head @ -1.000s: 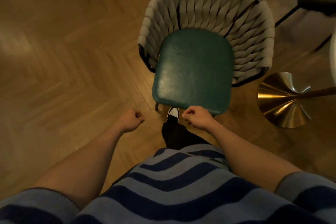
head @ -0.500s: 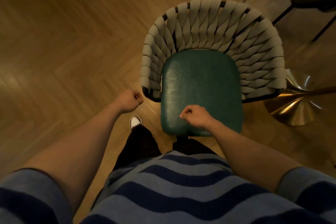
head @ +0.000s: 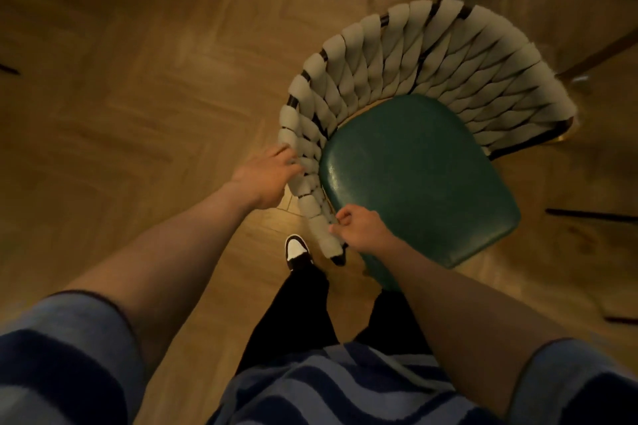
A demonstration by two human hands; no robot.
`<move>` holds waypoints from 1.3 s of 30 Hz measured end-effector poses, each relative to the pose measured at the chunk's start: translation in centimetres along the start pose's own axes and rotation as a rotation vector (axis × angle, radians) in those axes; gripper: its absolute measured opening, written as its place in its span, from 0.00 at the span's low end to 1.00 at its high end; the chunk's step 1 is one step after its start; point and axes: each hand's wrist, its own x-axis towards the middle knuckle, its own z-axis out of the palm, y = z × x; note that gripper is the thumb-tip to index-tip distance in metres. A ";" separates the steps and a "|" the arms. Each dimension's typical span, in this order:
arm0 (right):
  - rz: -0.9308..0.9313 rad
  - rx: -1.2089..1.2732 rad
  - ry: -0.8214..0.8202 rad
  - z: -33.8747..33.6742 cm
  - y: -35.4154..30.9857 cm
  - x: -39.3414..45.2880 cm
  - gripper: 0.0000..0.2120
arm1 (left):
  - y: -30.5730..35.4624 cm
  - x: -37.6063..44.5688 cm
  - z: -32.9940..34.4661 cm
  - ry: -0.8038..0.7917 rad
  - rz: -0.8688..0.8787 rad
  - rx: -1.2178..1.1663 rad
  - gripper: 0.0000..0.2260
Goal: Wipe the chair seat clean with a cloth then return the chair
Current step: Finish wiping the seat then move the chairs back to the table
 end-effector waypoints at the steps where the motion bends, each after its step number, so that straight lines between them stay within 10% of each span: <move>1: 0.001 0.013 0.005 0.7 -0.6 0.3 0.18 | -0.8 0.8 -0.3 -0.020 0.053 0.075 0.29; 9: 0.099 -0.079 0.056 5.9 -1.9 1.6 0.32 | -2.3 5.1 -1.0 -0.172 0.285 0.501 0.27; 39: 0.340 -0.348 0.261 7.6 17.2 -14.6 0.20 | 20.7 -2.8 4.6 -0.346 0.567 0.304 0.21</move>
